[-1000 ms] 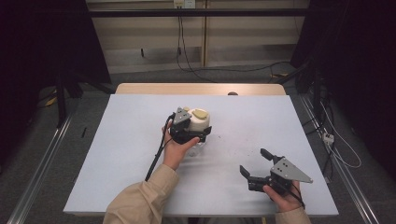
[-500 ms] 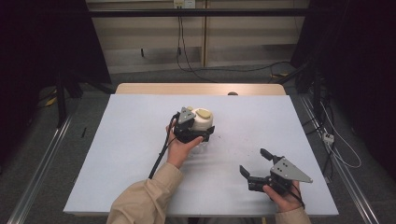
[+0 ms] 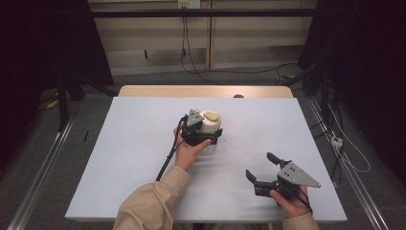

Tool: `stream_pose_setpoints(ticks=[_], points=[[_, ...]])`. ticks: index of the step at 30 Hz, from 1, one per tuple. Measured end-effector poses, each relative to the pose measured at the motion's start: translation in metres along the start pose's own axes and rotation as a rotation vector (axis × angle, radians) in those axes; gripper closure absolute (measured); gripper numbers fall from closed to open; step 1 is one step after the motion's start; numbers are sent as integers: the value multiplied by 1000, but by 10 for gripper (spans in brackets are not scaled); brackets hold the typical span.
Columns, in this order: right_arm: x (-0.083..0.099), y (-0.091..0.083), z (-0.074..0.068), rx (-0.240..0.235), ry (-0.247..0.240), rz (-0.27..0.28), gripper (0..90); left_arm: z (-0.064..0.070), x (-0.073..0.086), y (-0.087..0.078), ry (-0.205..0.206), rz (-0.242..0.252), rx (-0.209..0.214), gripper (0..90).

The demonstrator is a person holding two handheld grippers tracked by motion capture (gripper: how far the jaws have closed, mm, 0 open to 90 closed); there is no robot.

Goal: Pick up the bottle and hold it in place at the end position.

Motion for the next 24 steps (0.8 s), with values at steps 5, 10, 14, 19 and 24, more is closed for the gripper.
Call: stream_pose_setpoints(ticks=[5, 10, 14, 19, 24], points=[[0, 0, 0, -1, 1, 1, 53, 0, 0, 3, -7, 11, -5, 56], [0, 0, 0, -1, 2, -1, 54, 1, 0, 4, 1, 17, -9, 56], [0, 0, 0, -2, -2, 2, 53, 1, 0, 5, 3, 23, -13, 56], [0, 0, 0, -2, -2, -1, 54, 3, 1, 6, 18, 39, -14, 56], [0, -1, 1, 1, -3, -3, 54, 5, 1, 5, 37, 41, -11, 56]])
Point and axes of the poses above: each handheld gripper's, and its own axes: y roughly forward along the jaws, x roughly out of its underside, z roughly to its right, the point moved 9 cm from there along y, roughly forward along the jaws, and after that the axes turned 12 degrees about z, right-handed, at the moved point
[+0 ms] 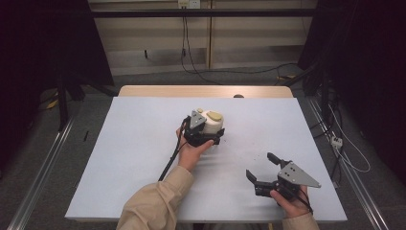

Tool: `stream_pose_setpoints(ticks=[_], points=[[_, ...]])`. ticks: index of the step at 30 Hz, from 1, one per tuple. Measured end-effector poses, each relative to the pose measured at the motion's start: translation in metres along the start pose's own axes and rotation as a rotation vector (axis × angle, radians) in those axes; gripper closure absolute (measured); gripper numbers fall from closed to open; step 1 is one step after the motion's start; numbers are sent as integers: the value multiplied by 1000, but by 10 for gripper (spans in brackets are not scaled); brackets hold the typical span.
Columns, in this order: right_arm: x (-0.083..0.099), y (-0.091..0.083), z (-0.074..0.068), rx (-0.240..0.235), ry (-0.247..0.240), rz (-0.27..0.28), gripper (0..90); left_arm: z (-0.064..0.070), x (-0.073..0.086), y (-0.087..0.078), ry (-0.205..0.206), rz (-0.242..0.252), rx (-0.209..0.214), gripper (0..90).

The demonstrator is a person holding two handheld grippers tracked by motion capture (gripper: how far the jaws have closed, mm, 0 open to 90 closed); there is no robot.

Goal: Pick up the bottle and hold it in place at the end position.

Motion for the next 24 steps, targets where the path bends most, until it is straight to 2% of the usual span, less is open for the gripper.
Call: stream_pose_setpoints(ticks=[5, 14, 18, 24], points=[[0, -1, -1, 1, -4, -3, 54, 2, 1, -2, 26, -9, 5, 55], [5, 3, -3, -11, -2, -26, 54, 0, 6, -11, 19, -22, 31, 53], [6, 7, -4, -11, -9, -35, 53, 0, 7, -12, 16, -12, 33, 53], [9, 14, -4, -4, -15, -57, 52, 0, 10, -16, 25, -11, 44, 53]])
Point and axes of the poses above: each handheld gripper's, and its own axes: y roughly forward along the jaws, x roughly out of its underside, z roughly to its right, the point moved 9 cm from there along y, roughly forward along the jaws, and after that the axes turned 12 degrees about z, right-handed, at the moved point
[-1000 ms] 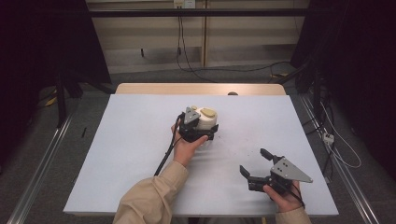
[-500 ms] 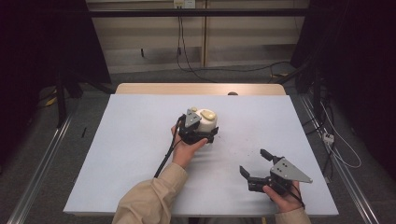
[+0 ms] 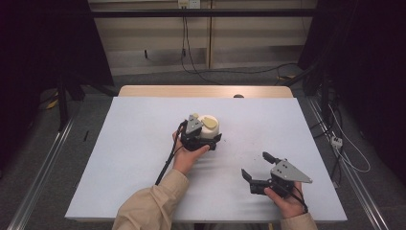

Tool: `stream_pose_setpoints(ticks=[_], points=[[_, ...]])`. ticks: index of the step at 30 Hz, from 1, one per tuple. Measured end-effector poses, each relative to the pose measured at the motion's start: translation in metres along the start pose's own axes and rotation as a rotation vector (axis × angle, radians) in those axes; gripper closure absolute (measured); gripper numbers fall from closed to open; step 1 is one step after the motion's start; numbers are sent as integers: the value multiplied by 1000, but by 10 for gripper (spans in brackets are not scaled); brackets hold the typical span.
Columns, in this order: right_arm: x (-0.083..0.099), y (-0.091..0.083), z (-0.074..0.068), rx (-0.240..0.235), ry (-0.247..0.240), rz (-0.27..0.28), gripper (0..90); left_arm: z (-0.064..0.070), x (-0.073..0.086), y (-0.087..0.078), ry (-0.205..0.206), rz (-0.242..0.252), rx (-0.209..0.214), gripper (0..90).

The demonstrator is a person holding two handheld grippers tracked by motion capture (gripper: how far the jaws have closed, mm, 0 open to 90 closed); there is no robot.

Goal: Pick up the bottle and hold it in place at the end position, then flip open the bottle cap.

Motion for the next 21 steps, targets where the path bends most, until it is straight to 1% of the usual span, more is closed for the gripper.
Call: stream_pose_setpoints(ticks=[1, 3, 8, 14, 18, 19, 21], points=[[0, 1, 0, 0, -2, -3, 52, 0, 0, -1, -5, 1, -3, 52], [1, 3, 1, 4, 0, -9, 51, 0, 1, -1, 0, 5, -1, 53], [4, 9, -3, -13, 21, -40, 46, 0, 1, -2, 1, 3, -4, 53], [6, 15, -5, -26, 30, -69, 44, 0, 1, -1, 1, 5, -6, 53], [6, 17, -6, -37, 39, -76, 43, 1, 1, -2, -4, 9, -3, 53], [5, 18, -6, -35, 48, -78, 43, 1, 1, -2, -8, 11, -7, 52], [3, 20, -6, -30, 50, -77, 38, 1, 1, -2, -8, 11, -8, 53]])
Point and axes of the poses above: each handheld gripper's, and its own axes: y roughly forward along the jaws, x roughly out of its underside, z roughly to its right, the point moved 9 cm from there along y, roughly forward along the jaws, and after that the axes turned 12 degrees about z, right-handed, at the moved point
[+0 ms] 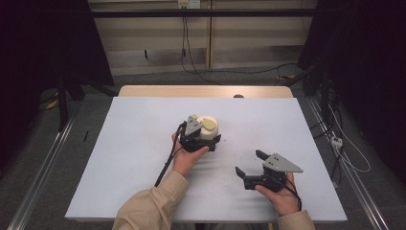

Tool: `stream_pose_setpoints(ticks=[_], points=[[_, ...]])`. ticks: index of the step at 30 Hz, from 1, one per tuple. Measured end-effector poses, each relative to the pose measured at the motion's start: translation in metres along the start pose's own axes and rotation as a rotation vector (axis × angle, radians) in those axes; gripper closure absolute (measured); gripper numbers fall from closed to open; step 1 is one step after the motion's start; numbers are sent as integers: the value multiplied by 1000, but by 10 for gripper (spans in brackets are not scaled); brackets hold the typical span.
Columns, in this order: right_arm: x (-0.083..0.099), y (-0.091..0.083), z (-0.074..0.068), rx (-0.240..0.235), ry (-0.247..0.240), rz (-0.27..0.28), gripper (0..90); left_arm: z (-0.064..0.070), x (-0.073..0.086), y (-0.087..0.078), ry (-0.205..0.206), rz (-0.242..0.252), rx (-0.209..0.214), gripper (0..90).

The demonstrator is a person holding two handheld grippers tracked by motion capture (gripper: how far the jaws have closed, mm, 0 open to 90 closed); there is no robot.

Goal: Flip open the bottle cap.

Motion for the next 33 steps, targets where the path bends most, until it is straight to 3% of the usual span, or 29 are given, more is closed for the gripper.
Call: stream_pose_setpoints(ticks=[8, 13, 21, 24, 29, 31, 33], points=[[-10, 10, 2, 17, 75, -5, 40, 0, 0, 0, 7, -2, -3, 52], [-12, 17, 1, 5, 61, -30, 121, 0, 0, 0, 8, -1, -3, 53], [-22, 26, -1, -20, 57, -17, 353, 0, 0, 0, 7, -2, -6, 53], [-24, 30, -1, -29, 64, -27, 510, 0, 0, 0, 8, -1, -6, 52], [-29, 35, 1, -11, 64, -22, 639, 0, 0, 0, 9, -3, -4, 53], [-30, 38, -4, -53, 83, -31, 674, 0, 0, 0, 8, -3, -5, 52], [-31, 40, -3, -41, 74, -33, 708, 0, 0, 0, 8, -4, -5, 53]])
Point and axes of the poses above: each handheld gripper's, and its own axes: y roughly forward along the jaws, x roughly out of its underside, z roughly to its right, the point moved 9 cm from there along y, roughly forward along the jaws, and after that the axes turned 12 degrees about z, right-handed, at the moved point
